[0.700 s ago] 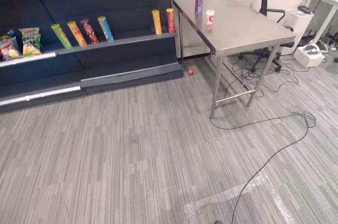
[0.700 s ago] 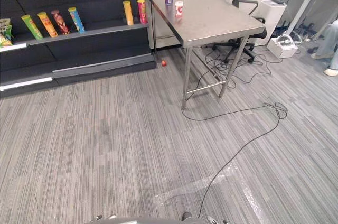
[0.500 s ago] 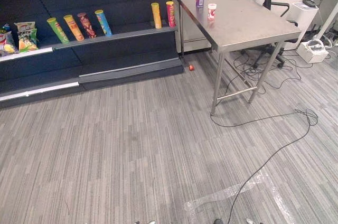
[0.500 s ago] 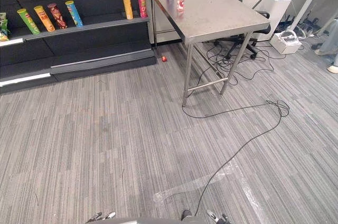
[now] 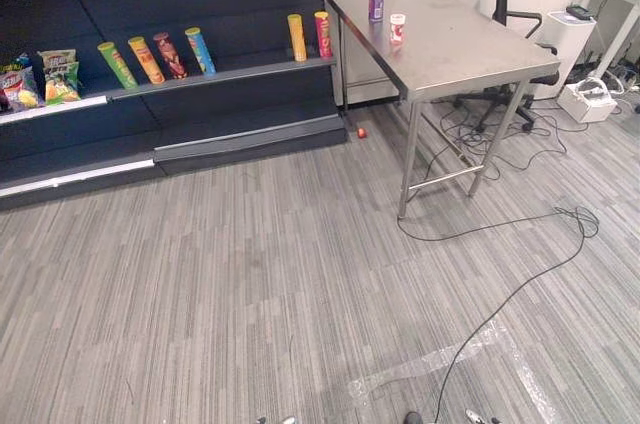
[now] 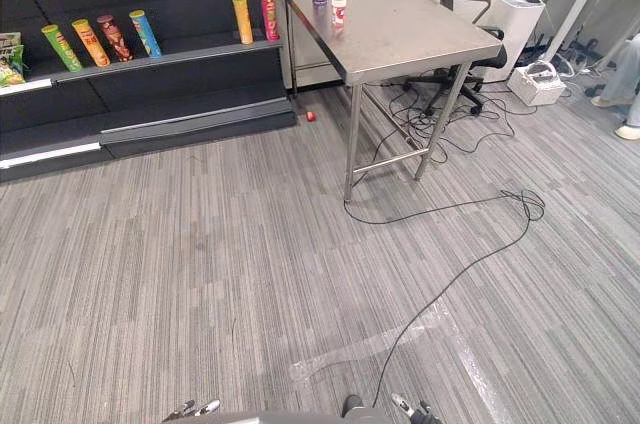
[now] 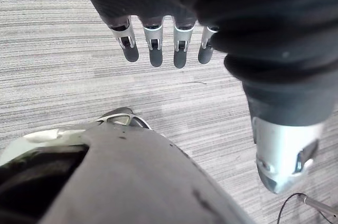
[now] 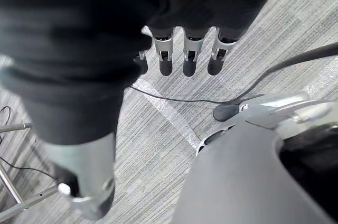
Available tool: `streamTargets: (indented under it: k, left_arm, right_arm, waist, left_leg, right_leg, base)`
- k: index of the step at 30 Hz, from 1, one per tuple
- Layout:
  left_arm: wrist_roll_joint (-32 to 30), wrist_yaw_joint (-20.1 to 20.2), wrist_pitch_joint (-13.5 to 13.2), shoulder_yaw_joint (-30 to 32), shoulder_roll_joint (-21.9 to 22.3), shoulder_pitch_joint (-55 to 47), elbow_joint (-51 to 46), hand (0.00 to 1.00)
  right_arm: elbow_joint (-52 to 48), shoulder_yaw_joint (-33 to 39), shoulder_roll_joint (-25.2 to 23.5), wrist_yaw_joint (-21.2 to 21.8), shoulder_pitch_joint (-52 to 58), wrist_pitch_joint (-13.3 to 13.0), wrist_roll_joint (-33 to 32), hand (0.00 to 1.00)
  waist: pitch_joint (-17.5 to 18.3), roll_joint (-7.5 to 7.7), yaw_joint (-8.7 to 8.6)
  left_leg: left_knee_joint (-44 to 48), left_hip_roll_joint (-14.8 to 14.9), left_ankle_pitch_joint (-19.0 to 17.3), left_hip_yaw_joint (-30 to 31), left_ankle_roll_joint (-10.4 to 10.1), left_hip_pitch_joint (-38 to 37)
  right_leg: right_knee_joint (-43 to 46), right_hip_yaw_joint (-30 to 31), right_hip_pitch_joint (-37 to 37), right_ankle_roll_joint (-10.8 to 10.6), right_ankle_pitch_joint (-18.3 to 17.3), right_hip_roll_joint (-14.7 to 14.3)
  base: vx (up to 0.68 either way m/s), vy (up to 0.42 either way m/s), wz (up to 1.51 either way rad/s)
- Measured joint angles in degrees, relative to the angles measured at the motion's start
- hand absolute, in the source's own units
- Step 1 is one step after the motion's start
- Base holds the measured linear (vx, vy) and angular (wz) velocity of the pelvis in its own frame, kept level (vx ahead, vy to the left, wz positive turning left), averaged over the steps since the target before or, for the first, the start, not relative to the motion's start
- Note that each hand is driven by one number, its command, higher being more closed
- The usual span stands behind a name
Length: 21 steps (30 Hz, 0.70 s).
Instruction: Put the gum and the chips on the shelf.
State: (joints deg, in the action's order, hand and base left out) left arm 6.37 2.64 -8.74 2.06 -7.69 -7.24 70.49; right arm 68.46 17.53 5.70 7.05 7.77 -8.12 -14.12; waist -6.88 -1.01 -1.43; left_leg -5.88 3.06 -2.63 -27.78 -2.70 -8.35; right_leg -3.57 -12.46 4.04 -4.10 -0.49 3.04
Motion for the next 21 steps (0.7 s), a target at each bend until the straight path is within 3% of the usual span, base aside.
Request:
streamTargets:
  k: [16, 18, 21]
  left_arm:
    - [0.0, -0.1, 0.0, -0.1, 0.0, 0.3, 0.2, 0.0]
    - [0.1, -0.7, 0.0, -1.1, -0.1, 0.8, -0.2, 0.0]
    - [0.1, -1.4, 0.0, -1.6, -1.0, 1.6, -0.9, 0.0]
  right_arm:
    - [0.3, -0.1, 0.1, -0.3, -0.4, 0.0, 0.1, 0.0]
    - [-0.4, -0.7, 0.2, -0.8, -1.4, -0.3, 0.3, 0.0]
    - [-1.5, -1.6, 0.0, -1.6, -2.6, -1.1, 0.4, 0.0]
  waist:
    - [0.5, -0.65, -0.07]
    - [-0.1, -0.95, -0.07]
    - [-1.5, 0.19, -0.18]
  left_leg:
    - [0.1, 0.1, 0.2, -0.1, -0.3, 0.0]
    - [0.4, 0.8, 1.1, -0.1, -1.4, 1.3]
    - [0.4, 0.2, 1.2, 0.3, -1.4, 2.4]
  right_leg:
    - [1.0, -0.5, -0.5, 0.5, 0.7, 0.0]
    - [6.2, -0.3, -4.3, 0.5, 0.1, 0.1]
    - [10.0, -0.4, -7.0, 1.6, -3.1, 1.2]
  base:
    - [0.05, 0.006, -0.01]
    - [-0.08, -0.01, -0.02]
    - [-0.11, -0.02, 0.09]
